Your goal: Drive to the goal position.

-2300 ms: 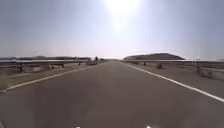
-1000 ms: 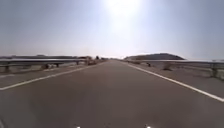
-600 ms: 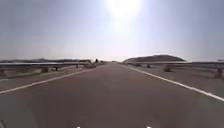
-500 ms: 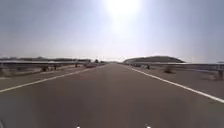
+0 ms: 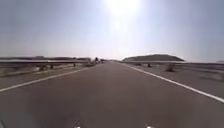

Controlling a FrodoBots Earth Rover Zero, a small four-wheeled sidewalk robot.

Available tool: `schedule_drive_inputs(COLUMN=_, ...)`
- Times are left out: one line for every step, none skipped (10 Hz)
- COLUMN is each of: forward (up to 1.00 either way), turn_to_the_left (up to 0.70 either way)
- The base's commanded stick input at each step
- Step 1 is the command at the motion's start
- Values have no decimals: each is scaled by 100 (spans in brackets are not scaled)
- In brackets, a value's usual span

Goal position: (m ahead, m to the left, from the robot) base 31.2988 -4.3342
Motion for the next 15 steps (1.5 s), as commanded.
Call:
schedule_drive_inputs(forward=70, turn_to_the_left=0)
schedule_drive_inputs(forward=70, turn_to_the_left=0)
schedule_drive_inputs(forward=70, turn_to_the_left=0)
schedule_drive_inputs(forward=70, turn_to_the_left=0)
schedule_drive_inputs(forward=70, turn_to_the_left=0)
schedule_drive_inputs(forward=70, turn_to_the_left=0)
schedule_drive_inputs(forward=70, turn_to_the_left=0)
schedule_drive_inputs(forward=70, turn_to_the_left=0)
schedule_drive_inputs(forward=70, turn_to_the_left=0)
schedule_drive_inputs(forward=70, turn_to_the_left=0)
schedule_drive_inputs(forward=70, turn_to_the_left=0)
schedule_drive_inputs(forward=70, turn_to_the_left=0)
schedule_drive_inputs(forward=70, turn_to_the_left=0)
schedule_drive_inputs(forward=70, turn_to_the_left=0)
schedule_drive_inputs(forward=70, turn_to_the_left=0)
